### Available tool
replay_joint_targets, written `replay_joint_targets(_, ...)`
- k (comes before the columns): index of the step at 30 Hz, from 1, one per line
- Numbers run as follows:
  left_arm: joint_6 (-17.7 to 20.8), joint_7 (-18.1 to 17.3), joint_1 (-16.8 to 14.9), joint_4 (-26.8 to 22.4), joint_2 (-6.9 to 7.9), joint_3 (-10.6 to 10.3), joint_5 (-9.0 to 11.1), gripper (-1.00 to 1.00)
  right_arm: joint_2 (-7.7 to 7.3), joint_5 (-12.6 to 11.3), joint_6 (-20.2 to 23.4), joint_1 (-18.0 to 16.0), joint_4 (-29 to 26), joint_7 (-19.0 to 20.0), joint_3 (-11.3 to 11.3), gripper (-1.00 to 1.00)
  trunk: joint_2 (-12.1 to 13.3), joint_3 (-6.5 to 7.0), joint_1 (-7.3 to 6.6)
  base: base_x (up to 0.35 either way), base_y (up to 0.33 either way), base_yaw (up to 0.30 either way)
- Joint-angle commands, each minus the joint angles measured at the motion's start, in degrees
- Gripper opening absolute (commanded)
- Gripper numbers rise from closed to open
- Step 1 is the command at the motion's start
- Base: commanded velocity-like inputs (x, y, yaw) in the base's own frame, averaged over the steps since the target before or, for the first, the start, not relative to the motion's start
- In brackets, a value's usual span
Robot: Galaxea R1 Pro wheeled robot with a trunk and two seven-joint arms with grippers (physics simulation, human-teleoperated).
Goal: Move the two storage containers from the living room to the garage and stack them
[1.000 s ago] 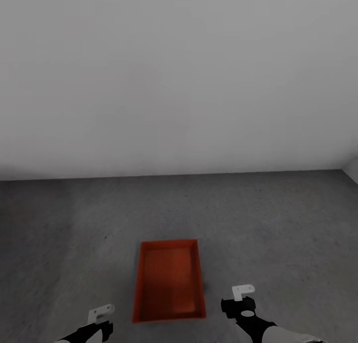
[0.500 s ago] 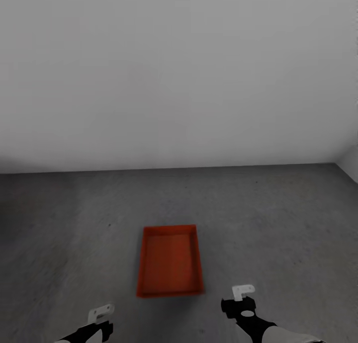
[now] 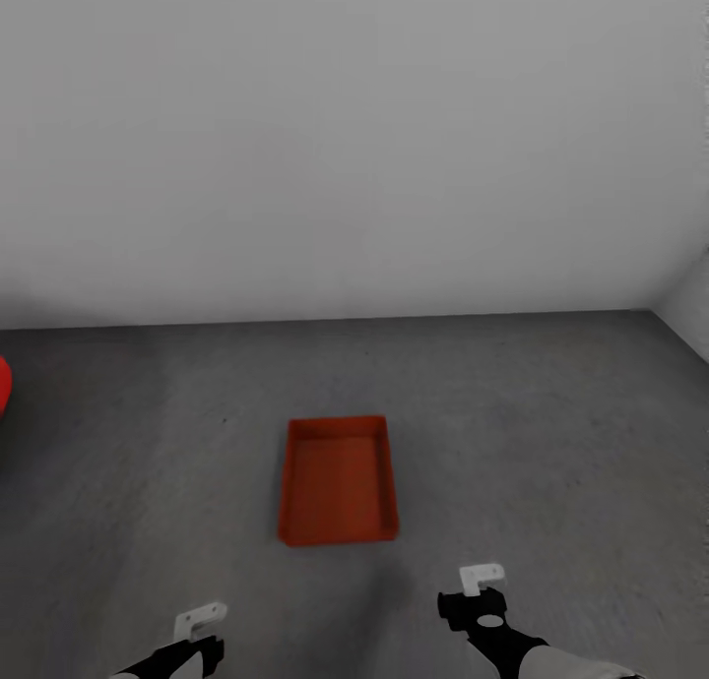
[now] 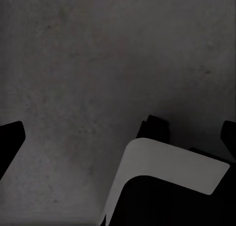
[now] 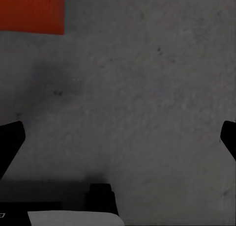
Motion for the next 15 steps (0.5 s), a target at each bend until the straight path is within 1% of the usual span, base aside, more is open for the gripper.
replay_joint_targets(1,0.2,0.1,0.0,0.0,0.02,-0.5,0.4,1.0,0.04,-0.5,-0.3,-0.1,0.2,-0.1,0.5,1.0,0.0,-0.04,-0.03,-0.34,0.0,0.0)
replay_joint_targets(15,0.2,0.1,0.0,0.0,0.07,-0.4,0.4,1.0,0.04,-0.5,-0.3,-0.1,0.2,0.2,0.5,1.0,0.0,-0.04,-0.03,-0.34,0.0,0.0)
